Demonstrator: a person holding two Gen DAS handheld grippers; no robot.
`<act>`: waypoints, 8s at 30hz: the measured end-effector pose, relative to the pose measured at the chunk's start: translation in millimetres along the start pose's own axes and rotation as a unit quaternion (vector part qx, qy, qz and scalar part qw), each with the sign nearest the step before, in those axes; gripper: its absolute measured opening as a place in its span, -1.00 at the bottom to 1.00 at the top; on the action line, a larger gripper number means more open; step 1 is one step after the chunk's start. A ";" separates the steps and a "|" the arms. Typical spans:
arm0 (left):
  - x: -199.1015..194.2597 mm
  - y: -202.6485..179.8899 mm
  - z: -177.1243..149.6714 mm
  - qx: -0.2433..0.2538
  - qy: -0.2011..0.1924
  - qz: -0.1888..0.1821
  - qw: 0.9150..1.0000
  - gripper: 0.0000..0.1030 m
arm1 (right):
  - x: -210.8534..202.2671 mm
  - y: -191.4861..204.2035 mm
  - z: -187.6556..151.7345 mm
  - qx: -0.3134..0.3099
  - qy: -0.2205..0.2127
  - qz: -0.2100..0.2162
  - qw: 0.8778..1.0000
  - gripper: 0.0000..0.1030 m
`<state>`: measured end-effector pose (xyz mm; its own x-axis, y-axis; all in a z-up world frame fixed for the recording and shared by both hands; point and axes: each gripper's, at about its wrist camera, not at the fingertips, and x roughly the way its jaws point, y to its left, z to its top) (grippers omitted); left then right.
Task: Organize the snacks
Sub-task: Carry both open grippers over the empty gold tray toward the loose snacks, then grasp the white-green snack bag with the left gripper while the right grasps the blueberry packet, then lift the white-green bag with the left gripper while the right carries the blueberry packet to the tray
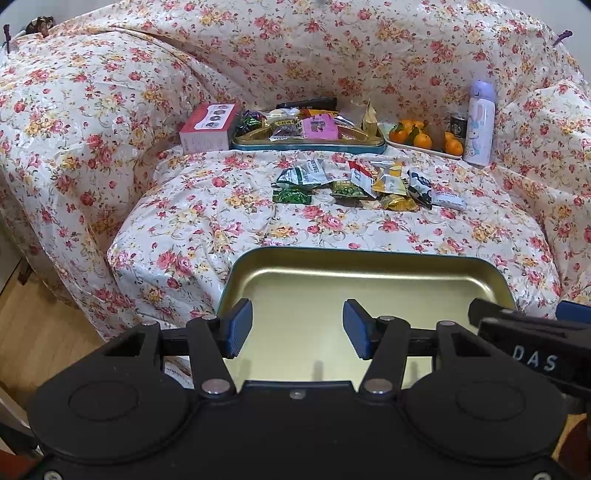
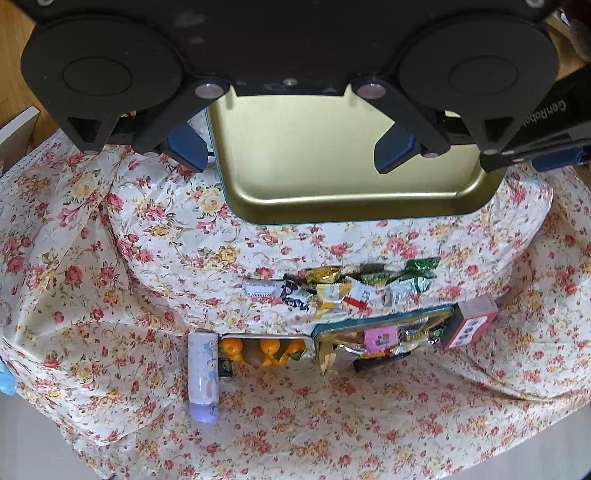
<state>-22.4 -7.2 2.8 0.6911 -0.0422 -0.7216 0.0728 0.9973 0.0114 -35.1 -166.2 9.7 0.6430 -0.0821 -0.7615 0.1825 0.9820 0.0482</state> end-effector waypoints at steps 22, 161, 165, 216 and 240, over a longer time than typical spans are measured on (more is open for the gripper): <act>-0.9 -1.1 0.1 0.005 -0.001 -0.001 1.000 0.17 | 9.8 6.5 -3.8 -0.002 0.011 -0.045 0.999 1.00; 259.5 19.0 138.9 0.039 0.113 -0.031 0.992 0.48 | 279.5 -4.6 167.2 -0.087 0.053 0.029 0.994 -0.30; 261.5 18.6 140.5 0.040 0.118 -0.032 0.992 0.48 | 282.0 -14.2 174.4 -0.081 0.070 0.049 0.993 -0.30; 283.9 21.5 162.4 0.087 0.095 -0.064 0.990 0.01 | 280.0 -15.1 170.0 -0.088 0.058 0.061 0.993 -0.30; 165.9 22.3 133.5 -0.026 0.133 -0.072 0.988 -0.01 | 272.1 -21.3 189.7 0.001 0.123 0.041 0.992 -0.36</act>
<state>189.8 0.0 -24.3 0.4616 -0.1734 -0.8700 0.1138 0.9842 -0.1357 277.0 -241.7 -75.9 0.4551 0.0429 -0.8894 0.1377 0.9834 0.1179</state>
